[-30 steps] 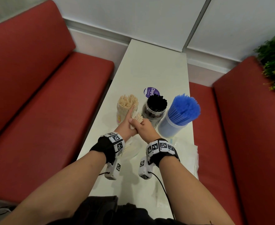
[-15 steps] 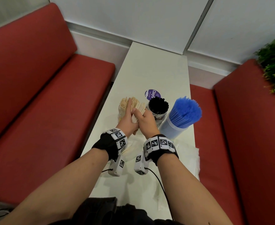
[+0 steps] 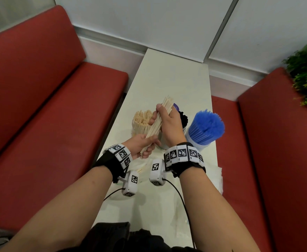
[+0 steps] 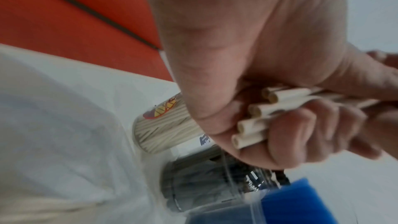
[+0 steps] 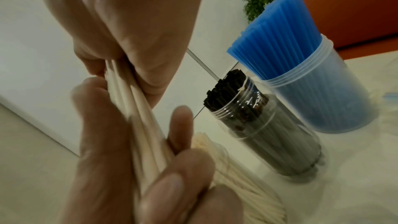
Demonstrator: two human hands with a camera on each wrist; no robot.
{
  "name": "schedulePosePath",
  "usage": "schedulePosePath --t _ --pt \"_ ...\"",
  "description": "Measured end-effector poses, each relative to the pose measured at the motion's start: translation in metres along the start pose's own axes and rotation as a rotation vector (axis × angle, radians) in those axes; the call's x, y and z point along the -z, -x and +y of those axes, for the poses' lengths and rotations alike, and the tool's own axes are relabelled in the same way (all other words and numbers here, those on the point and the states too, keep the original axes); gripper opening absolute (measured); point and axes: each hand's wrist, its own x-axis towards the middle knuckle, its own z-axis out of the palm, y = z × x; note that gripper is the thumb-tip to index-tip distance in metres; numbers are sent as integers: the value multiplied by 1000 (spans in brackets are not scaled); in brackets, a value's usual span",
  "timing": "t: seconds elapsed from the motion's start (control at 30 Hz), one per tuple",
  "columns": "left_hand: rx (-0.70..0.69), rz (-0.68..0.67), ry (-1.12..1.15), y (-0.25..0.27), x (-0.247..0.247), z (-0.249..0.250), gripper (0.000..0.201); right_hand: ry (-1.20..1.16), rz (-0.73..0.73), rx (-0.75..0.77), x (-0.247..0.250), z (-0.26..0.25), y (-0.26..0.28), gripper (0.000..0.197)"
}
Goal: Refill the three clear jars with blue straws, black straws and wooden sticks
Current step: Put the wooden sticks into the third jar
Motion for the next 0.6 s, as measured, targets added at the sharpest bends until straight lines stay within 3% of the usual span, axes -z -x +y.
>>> schedulePosePath --t 0.13,0.3,0.43,0.6 --pt "51 19 206 0 1 8 68 -63 -40 82 -7 -18 0 13" --pt "164 203 520 -2 2 16 42 -16 -129 173 -23 -41 2 17" --pt "197 199 731 4 -3 19 41 92 -202 208 -33 -48 8 23" --pt "100 175 850 7 -6 28 39 163 -259 143 -36 -37 16 29"
